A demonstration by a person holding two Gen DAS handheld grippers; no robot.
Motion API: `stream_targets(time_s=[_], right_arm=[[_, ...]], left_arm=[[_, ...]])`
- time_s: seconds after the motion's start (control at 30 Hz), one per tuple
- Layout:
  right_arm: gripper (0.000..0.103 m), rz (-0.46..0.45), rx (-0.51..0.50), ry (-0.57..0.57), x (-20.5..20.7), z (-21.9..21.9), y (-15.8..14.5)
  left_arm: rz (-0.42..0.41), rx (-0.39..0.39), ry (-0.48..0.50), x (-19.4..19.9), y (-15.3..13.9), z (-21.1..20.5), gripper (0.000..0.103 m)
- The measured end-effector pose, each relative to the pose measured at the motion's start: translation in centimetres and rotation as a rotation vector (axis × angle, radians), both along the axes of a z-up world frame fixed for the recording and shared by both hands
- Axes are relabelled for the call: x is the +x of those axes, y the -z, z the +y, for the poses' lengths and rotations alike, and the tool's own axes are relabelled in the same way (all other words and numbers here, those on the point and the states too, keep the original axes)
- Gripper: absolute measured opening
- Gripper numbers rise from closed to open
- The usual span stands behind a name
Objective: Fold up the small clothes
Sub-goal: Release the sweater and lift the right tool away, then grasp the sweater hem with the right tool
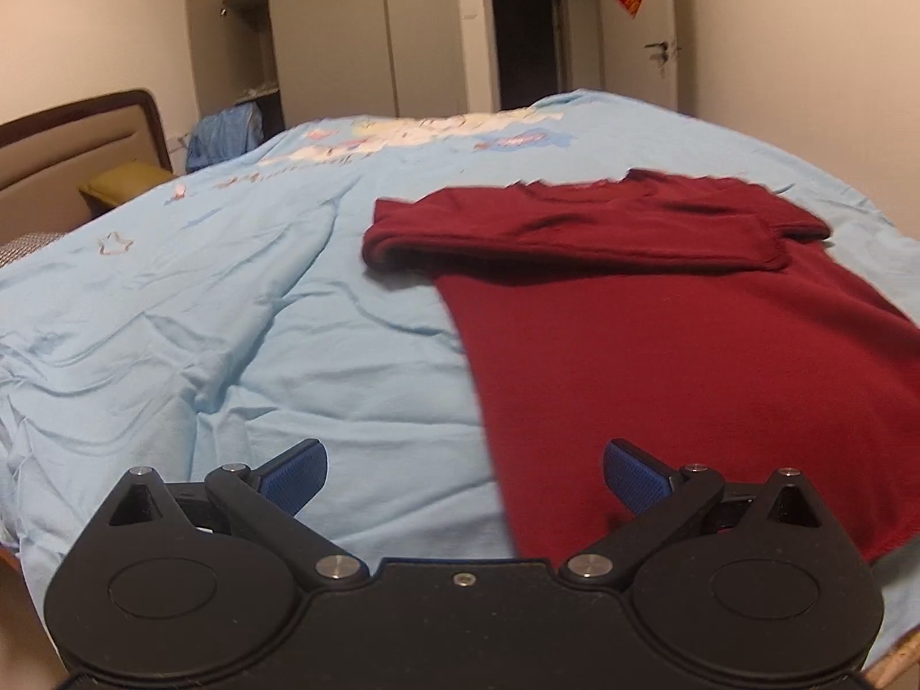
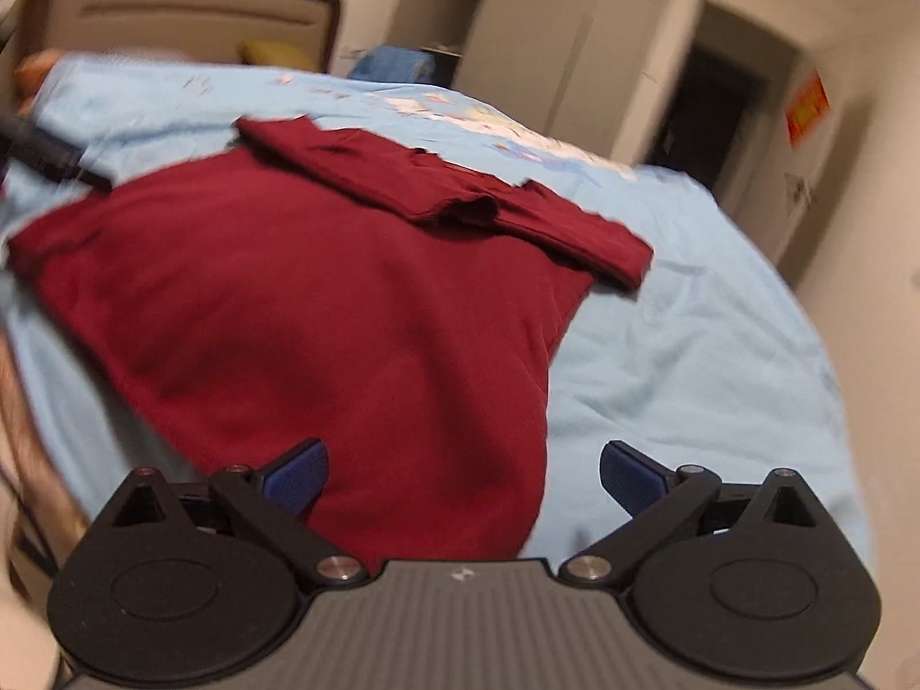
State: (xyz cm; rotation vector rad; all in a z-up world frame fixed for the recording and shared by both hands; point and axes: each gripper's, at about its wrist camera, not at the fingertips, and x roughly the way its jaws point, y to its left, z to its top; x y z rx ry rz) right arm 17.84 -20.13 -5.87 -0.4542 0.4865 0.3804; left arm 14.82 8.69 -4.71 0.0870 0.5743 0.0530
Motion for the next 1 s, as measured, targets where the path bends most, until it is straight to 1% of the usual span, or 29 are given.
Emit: stream_targets(time_s=[0.07, 0.17, 0.23, 0.3, 0.4, 0.5, 0.53, 0.57, 0.6, 0.67, 0.7, 0.77, 0.8, 0.83, 0.87, 0.97, 1.0], right_arm=[[0.103, -0.052, -0.113, -0.062, -1.9, 0.7, 0.3], [0.103, -0.121, -0.287, -0.154, -4.1, 2.3, 1.5], [0.103, -0.171, -0.389, -0.182, -4.9, 3.4, 2.7], [0.103, -0.210, -0.466, -0.179, -5.2, 4.4, 3.9], [0.103, -0.253, -0.515, -0.152, -5.2, 5.5, 4.8], [0.102, -0.295, -0.517, -0.144, -5.4, 6.1, 5.0], [0.097, -0.301, -0.513, -0.152, -5.5, 6.2, 5.0], [0.090, -0.298, -0.506, -0.164, -5.6, 6.3, 4.9], [0.086, -0.293, -0.498, -0.174, -5.6, 6.2, 4.8], [0.068, -0.292, -0.470, -0.186, -5.5, 6.0, 4.4], [0.063, -0.294, -0.452, -0.186, -5.5, 6.0, 4.0], [0.043, -0.289, -0.403, -0.183, -5.4, 5.8, 3.3], [0.039, -0.281, -0.371, -0.181, -5.3, 5.7, 2.8], [0.032, -0.271, -0.339, -0.180, -5.1, 5.7, 2.4], [0.028, -0.257, -0.302, -0.178, -4.9, 5.6, 2.0], [0.020, -0.214, -0.171, -0.160, -3.9, 5.2, 0.6], [0.019, -0.206, -0.131, -0.154, -3.5, 5.1, 0.1]], left_arm=[[-0.021, -0.003, 0.030, -0.8, -0.2, -1.1, 0.102], [-0.027, -0.020, 0.085, -1.4, -0.3, -2.6, 0.102], [-0.021, -0.020, 0.118, -1.5, 0.0, -3.7, 0.102], [-0.015, -0.023, 0.145, -1.7, 0.3, -4.5, 0.102], [-0.012, -0.033, 0.170, -2.0, 0.5, -5.4, 0.102], [-0.012, -0.049, 0.186, -2.5, 0.8, -5.8, 0.102], [-0.011, -0.051, 0.192, -2.6, 0.8, -5.9, 0.102], [-0.011, -0.050, 0.199, -2.8, 0.9, -6.0, 0.102], [-0.012, -0.047, 0.208, -3.0, 1.0, -6.1, 0.102], [-0.016, -0.038, 0.226, -3.5, 1.1, -6.3, 0.102], [-0.019, -0.034, 0.239, -3.8, 1.2, -6.4, 0.102], [-0.024, -0.022, 0.263, -4.4, 1.3, -6.6, 0.102], [-0.025, -0.013, 0.277, -4.7, 1.4, -6.8, 0.102], [-0.027, -0.004, 0.290, -4.9, 1.5, -7.0, 0.102], [-0.030, 0.008, 0.304, -5.1, 1.5, -7.3, 0.102], [-0.043, 0.056, 0.340, -5.6, 1.6, -8.1, 0.102], [-0.045, 0.080, 0.353, -5.7, 1.7, -8.6, 0.102]])
